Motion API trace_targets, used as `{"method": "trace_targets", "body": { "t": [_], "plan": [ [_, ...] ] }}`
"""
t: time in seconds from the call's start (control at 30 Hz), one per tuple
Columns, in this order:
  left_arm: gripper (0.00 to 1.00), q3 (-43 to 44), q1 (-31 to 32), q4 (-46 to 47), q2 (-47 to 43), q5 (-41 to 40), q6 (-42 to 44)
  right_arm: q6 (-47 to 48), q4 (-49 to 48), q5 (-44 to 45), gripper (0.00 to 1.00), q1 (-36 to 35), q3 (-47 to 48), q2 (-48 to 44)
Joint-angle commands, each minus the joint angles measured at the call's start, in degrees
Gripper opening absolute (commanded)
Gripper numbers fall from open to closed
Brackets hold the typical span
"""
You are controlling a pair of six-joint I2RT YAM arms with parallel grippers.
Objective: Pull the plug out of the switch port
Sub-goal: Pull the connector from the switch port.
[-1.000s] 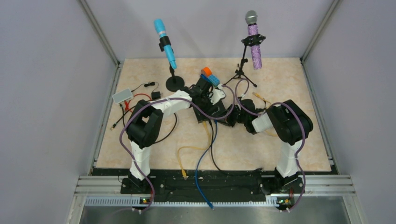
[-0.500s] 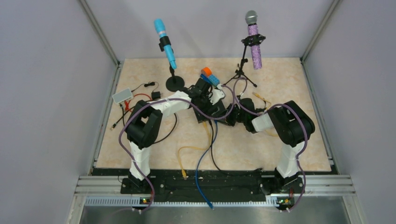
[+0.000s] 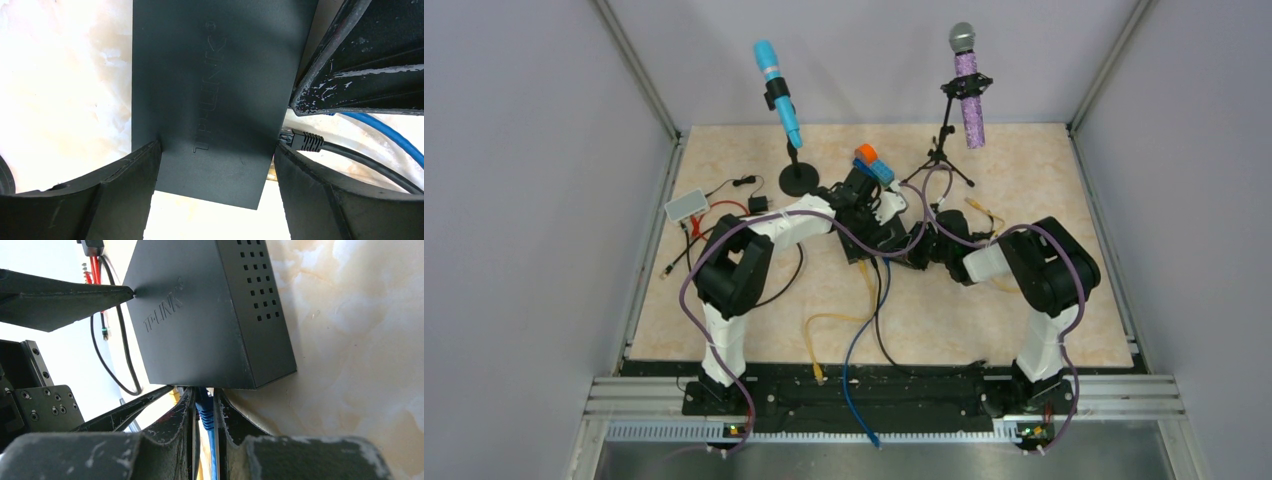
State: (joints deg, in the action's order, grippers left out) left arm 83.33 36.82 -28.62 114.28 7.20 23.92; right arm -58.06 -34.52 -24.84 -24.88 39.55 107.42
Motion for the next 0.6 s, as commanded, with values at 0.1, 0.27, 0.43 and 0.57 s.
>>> {"method": "trace_targets", "body": {
  "t": [0.1,0.27,0.43,0.57],
  "plan": [
    [0.87,-2.24,0.10,-7.69,3.05,2.34,-1.26,0.75,6.15,3.24,0.07,0.27,-0.79,-0.10],
    [0.87,-2.36,0.12,-7.68,2.80,2.53,-1.12,-0.80,5.69,3.30,0.25,0.22,0.34,0.38],
    [0.86,-2.42,0.15,-7.67,2.75,2.67,-0.99,-1.34,5.28,3.54,0.27,0.25,1.82,2.10],
    [0.86,-2.47,0.17,-7.63,2.70,2.80,-0.99,-1.77,4.11,3.12,0.26,0.27,1.78,3.14]
  ]
}}
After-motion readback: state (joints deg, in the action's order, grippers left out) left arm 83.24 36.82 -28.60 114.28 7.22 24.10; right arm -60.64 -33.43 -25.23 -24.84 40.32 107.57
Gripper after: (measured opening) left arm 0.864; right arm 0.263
